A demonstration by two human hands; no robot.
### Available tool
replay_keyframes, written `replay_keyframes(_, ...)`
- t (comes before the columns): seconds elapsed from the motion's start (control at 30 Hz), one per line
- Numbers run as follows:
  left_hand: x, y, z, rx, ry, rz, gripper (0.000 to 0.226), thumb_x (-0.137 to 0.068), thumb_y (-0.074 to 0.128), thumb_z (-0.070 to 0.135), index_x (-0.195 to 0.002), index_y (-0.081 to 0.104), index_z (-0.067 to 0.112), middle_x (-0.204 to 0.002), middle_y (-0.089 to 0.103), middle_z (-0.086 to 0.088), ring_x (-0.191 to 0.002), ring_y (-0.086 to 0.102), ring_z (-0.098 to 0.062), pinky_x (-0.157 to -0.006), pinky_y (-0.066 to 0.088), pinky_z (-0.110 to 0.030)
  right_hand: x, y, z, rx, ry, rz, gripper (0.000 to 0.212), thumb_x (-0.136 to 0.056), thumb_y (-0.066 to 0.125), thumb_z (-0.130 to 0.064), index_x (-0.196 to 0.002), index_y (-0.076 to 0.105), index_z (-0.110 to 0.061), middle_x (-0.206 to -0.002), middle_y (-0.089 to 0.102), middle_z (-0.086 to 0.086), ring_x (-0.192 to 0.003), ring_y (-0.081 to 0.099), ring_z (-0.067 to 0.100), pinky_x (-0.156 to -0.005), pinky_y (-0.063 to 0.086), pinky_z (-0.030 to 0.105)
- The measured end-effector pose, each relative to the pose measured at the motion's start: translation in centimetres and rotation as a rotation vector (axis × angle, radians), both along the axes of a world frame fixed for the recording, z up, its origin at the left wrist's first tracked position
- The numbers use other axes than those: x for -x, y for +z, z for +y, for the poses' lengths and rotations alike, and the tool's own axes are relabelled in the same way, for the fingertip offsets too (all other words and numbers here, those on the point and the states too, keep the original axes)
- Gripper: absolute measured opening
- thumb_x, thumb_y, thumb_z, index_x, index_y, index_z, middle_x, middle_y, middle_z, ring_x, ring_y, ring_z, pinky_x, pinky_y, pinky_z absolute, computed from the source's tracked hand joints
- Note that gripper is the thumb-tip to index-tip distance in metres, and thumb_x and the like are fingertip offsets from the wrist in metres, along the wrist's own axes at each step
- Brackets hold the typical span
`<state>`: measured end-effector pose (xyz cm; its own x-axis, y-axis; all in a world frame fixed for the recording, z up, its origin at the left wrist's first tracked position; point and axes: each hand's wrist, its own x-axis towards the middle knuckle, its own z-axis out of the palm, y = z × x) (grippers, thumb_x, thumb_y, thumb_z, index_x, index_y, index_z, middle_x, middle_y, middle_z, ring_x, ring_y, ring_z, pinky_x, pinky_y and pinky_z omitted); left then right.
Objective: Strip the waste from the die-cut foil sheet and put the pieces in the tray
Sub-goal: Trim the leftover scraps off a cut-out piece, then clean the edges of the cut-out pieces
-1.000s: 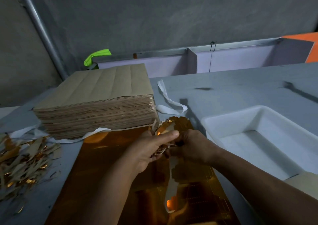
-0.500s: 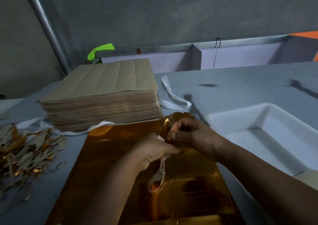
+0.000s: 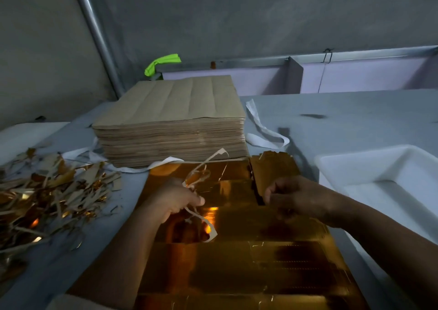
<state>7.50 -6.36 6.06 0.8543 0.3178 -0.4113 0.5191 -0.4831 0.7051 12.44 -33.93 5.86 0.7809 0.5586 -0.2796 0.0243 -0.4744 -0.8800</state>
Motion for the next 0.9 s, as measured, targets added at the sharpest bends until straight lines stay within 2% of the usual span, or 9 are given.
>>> replay_keyframes(0.07,0.5,-0.7,0.5,-0.084,-0.028,0.052,0.024,-0.079,0.079,0.019,-0.096,0.063,0.017,-0.098,0.066,-0.004,-0.091,0.061,-0.019,-0.077,0.048,-0.034,0.2,-0.2,0.2,0.069,0.066,-0.007,0.008,-0.094,0.064,-0.022,-0.097,0.069,-0.017,-0.095,0.069,0.007,-0.075,0.068,0.015,-0.067,0.053,0.024)
replay_keyframes(0.13,0.7,-1.1,0.8,-0.13,-0.055,0.07,0.027,-0.077,0.081,0.023,-0.097,0.064,0.017,-0.097,0.068,-0.003,-0.092,0.062,-0.019,-0.08,0.05,-0.034,0.2,-0.3,0.3,0.105,0.092,0.002,0.009,-0.094,0.064,-0.023,-0.098,0.068,-0.017,-0.09,0.069,0.003,-0.075,0.069,0.013,-0.066,0.053,0.023)
replay_keyframes(0.23,0.7,-1.1,1.2,-0.143,-0.081,0.096,0.029,-0.076,0.082,0.026,-0.096,0.064,0.016,-0.097,0.068,-0.003,-0.091,0.064,-0.018,-0.075,0.052,-0.032,0.1,-0.3,0.2,0.145,0.122,0.026,0.01,-0.094,0.063,-0.024,-0.1,0.068,-0.016,-0.085,0.069,0.0,-0.076,0.068,0.013,-0.066,0.052,0.022)
replay_keyframes(0.3,0.5,-1.1,1.4,-0.129,-0.069,0.114,0.028,-0.077,0.081,0.022,-0.097,0.063,0.014,-0.099,0.067,-0.006,-0.09,0.066,-0.019,-0.07,0.056,-0.03,0.1,-0.3,0.1,0.176,0.156,0.026,0.01,-0.095,0.062,-0.023,-0.1,0.067,-0.016,-0.086,0.069,0.0,-0.076,0.068,0.012,-0.067,0.052,0.022)
replay_keyframes(0.37,0.3,-1.2,1.3,-0.12,-0.059,0.127,0.026,-0.079,0.079,0.015,-0.099,0.063,0.013,-0.1,0.067,-0.007,-0.091,0.067,-0.019,-0.077,0.059,-0.031,0.1,-0.4,0.1,0.216,0.2,0.023,0.009,-0.095,0.061,-0.02,-0.099,0.067,-0.015,-0.089,0.068,0.004,-0.077,0.066,0.013,-0.068,0.053,0.022)
replay_keyframes(0.47,0.2,-1.7,0.7,-0.198,-0.087,0.129,0.022,-0.08,0.074,0.009,-0.098,0.063,0.015,-0.096,0.067,-0.005,-0.088,0.067,-0.017,-0.074,0.057,-0.028,0.1,-0.3,0.2,0.255,0.248,0.027,0.009,-0.095,0.059,-0.014,-0.099,0.066,-0.015,-0.09,0.066,0.004,-0.078,0.065,0.013,-0.07,0.053,0.023)
replay_keyframes(0.6,-0.2,-2.6,0.7,-0.207,-0.073,0.095,0.026,-0.079,0.071,0.006,-0.1,0.06,0.017,-0.098,0.064,-0.004,-0.09,0.064,-0.019,-0.08,0.057,-0.033,-0.1,-0.4,0.0,0.24,0.267,0.023,0.009,-0.095,0.058,-0.013,-0.096,0.067,-0.014,-0.088,0.066,0.004,-0.078,0.065,0.015,-0.07,0.053,0.026)
replay_keyframes(0.77,-0.1,-2.8,3.4,-0.214,0.032,0.022,0.019,-0.078,0.068,0.005,-0.091,0.059,0.016,-0.082,0.059,-0.003,-0.07,0.058,-0.015,-0.056,0.046,-0.026,-0.2,-0.6,-0.1,0.235,0.25,0.042,0.011,-0.095,0.057,-0.011,-0.093,0.067,-0.015,-0.085,0.067,0.001,-0.077,0.066,0.013,-0.069,0.053,0.025)
replay_keyframes(0.9,0.3,-2.2,7.0,-0.343,0.142,0.001,0.019,-0.076,0.069,0.01,-0.088,0.055,0.016,-0.082,0.06,-0.003,-0.07,0.059,-0.015,-0.054,0.043,-0.026,-0.6,-0.7,0.3,0.251,0.242,0.052,0.011,-0.096,0.058,-0.016,-0.094,0.068,-0.017,-0.087,0.068,0.002,-0.08,0.068,0.02,-0.069,0.053,0.025)
